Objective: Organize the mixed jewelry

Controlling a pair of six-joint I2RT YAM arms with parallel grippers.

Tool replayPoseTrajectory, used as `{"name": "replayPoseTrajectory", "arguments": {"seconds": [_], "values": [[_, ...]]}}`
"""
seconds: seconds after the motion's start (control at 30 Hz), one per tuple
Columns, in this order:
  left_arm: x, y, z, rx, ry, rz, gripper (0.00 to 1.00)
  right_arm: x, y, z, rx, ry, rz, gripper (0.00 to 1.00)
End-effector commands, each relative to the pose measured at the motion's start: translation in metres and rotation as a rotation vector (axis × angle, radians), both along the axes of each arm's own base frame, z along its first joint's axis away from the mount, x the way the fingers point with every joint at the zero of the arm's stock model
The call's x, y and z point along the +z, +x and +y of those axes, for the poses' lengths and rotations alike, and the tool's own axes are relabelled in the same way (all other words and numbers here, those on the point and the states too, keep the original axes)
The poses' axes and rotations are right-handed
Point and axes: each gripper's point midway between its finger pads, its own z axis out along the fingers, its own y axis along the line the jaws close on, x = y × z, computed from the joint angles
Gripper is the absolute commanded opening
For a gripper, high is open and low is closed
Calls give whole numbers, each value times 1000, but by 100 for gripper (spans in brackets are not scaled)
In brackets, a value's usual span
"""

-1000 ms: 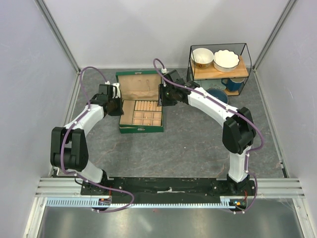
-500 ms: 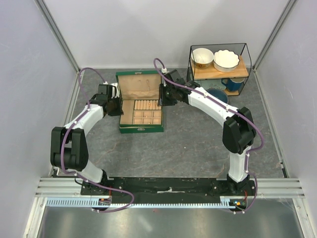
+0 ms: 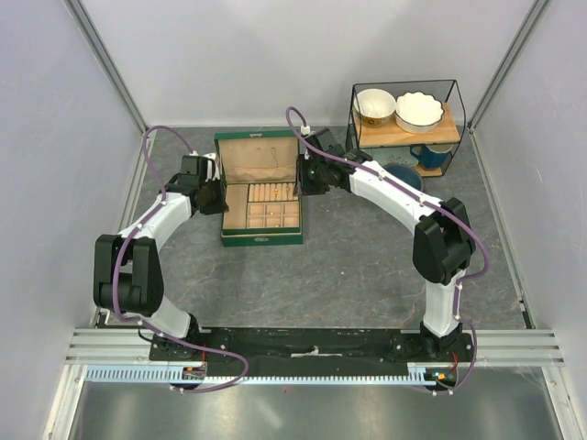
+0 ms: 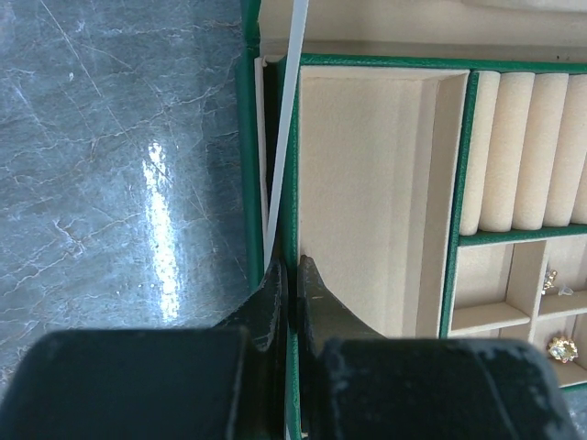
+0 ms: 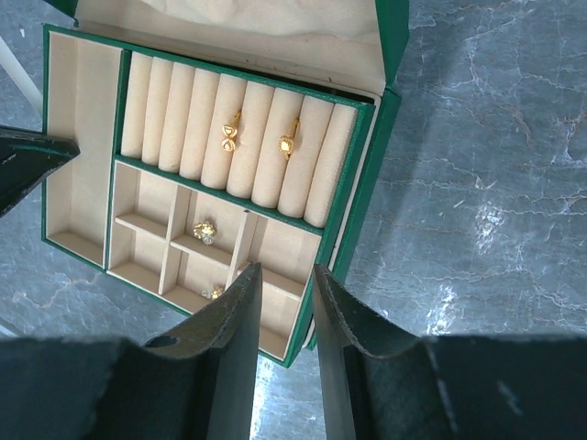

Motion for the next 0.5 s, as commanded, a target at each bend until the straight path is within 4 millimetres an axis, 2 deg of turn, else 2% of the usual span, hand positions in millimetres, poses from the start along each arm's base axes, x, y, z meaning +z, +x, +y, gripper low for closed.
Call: {"name": "replayPoseTrajectory", "arguments": {"seconds": [0.0, 0.23, 0.47], "values": [[20, 19, -3, 19, -26, -88, 1, 26, 3, 2, 3, 51, -52, 36], [27, 18, 1, 18, 0, -128, 2, 25, 3, 0, 5, 63, -43, 34], [21, 21, 1, 14, 14, -131, 2, 24, 1, -1, 6, 66, -43, 34]]}}
